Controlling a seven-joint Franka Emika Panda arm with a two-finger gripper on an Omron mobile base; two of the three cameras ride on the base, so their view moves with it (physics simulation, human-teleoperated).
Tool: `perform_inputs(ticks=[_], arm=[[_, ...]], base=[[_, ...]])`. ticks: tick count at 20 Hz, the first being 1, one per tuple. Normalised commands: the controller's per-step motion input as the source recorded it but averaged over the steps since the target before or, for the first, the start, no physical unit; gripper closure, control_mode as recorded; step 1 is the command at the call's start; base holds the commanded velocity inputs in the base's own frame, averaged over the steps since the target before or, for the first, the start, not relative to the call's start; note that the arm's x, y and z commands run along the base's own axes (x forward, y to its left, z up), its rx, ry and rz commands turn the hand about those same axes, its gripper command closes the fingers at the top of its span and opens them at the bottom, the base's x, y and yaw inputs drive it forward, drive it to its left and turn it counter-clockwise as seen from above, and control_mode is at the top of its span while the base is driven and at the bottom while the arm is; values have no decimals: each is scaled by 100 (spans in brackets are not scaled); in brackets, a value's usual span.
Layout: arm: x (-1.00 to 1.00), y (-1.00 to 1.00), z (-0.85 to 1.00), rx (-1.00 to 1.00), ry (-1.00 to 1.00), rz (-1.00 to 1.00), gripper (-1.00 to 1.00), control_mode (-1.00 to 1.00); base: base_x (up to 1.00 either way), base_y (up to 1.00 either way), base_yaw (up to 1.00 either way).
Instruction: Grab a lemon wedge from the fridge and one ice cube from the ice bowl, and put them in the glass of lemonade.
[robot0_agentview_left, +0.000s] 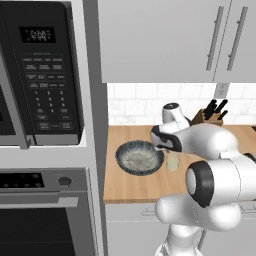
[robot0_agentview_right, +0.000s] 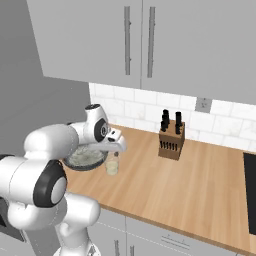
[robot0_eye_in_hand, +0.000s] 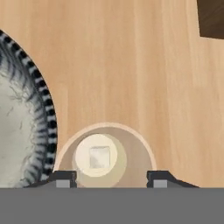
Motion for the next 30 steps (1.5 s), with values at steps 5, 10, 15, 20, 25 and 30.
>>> perform_inputs(ticks=[5, 10, 15, 20, 25, 30], arm=[[18, -1, 2, 0, -3, -8, -100, -100], [-44, 0, 11, 0, -5, -6, -100, -100], [-100, 0, 29, 0, -23, 0, -100, -100], [-100, 0, 33, 1, -32, 1, -100, -100], [-100, 0, 45, 1, -10, 13, -100, -100], [-87, 19, 50, 0, -17, 28, -100, -100]], base=[[0, 0, 0], [0, 0, 0], [0, 0, 0], [0, 0, 0], [0, 0, 0], [0, 0, 0]])
